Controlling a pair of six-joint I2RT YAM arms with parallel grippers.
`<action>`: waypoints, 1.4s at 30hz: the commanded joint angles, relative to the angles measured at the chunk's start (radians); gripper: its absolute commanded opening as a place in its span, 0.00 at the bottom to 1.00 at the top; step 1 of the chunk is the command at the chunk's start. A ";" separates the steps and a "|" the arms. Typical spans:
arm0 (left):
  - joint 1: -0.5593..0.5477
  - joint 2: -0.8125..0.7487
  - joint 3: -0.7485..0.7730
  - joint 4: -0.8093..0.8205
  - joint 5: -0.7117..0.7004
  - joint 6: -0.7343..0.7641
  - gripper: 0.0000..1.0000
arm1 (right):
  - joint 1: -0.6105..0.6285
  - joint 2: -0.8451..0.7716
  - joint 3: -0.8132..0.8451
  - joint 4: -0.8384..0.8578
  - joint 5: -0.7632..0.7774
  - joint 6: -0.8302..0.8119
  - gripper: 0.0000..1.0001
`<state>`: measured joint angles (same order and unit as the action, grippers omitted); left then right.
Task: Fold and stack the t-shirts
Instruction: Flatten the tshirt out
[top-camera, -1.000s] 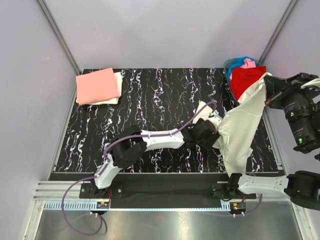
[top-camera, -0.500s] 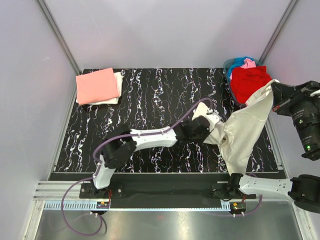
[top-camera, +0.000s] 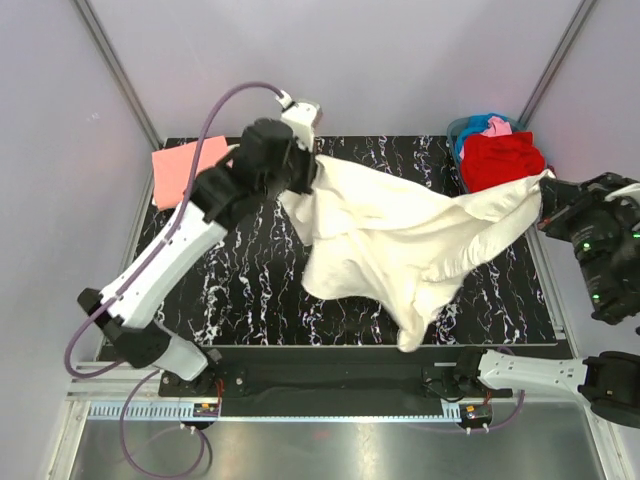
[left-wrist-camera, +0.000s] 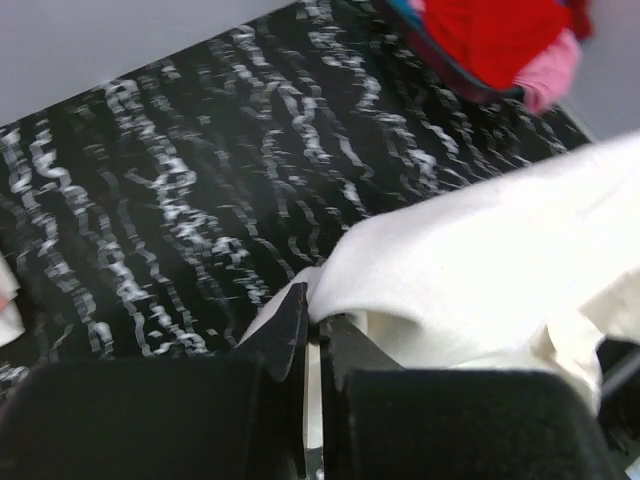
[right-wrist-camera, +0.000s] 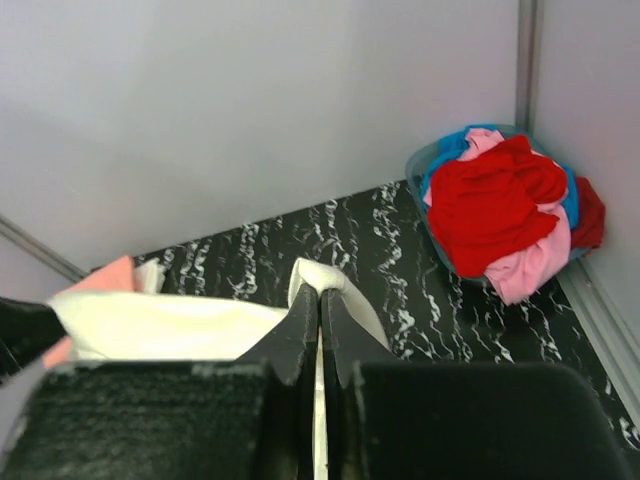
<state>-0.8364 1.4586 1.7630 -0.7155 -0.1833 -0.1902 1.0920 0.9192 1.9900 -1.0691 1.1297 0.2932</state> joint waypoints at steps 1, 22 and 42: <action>0.150 0.184 0.062 -0.208 0.177 0.015 0.00 | 0.000 0.030 -0.077 -0.069 0.102 0.093 0.00; 0.278 0.257 -0.443 0.061 0.103 -0.213 0.54 | -0.007 0.044 -0.517 -0.174 0.007 0.423 0.00; 0.301 0.378 -0.471 0.182 0.127 -0.278 0.37 | -0.009 0.006 -0.632 -0.137 -0.093 0.452 0.00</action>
<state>-0.5510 1.8252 1.2533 -0.5648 -0.0319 -0.4549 1.0882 0.9314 1.3701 -1.2438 1.0470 0.7082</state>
